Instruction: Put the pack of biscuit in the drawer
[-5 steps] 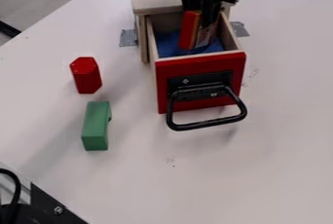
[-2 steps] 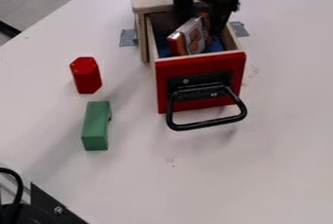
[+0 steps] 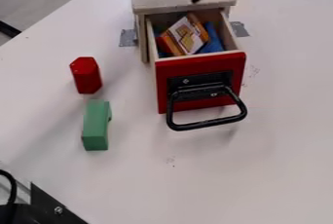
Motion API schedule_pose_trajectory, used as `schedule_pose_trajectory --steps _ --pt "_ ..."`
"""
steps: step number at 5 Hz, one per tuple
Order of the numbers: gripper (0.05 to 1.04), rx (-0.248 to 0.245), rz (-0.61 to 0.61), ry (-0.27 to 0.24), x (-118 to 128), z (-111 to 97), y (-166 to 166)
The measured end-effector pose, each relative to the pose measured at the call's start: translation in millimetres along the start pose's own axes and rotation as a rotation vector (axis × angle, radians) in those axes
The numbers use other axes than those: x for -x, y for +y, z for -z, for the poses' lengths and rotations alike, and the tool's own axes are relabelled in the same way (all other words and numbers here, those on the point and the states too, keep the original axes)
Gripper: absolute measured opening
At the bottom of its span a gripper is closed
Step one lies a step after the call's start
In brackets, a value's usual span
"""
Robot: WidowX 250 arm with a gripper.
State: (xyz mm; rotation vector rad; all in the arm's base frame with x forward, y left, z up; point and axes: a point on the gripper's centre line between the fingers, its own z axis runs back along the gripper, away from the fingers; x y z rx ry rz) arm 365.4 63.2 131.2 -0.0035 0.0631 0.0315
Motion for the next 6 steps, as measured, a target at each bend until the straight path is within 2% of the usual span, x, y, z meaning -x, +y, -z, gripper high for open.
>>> schedule_pose_trajectory --steps 1,3,4,6 --pt "0.985 -0.027 0.017 0.026 4 -6 4" --pt "0.985 -0.088 0.067 0.023 24 -8 7" --pt "0.985 -0.091 0.110 0.003 44 -11 8" --pt "0.985 -0.061 0.149 -0.030 71 -18 19"
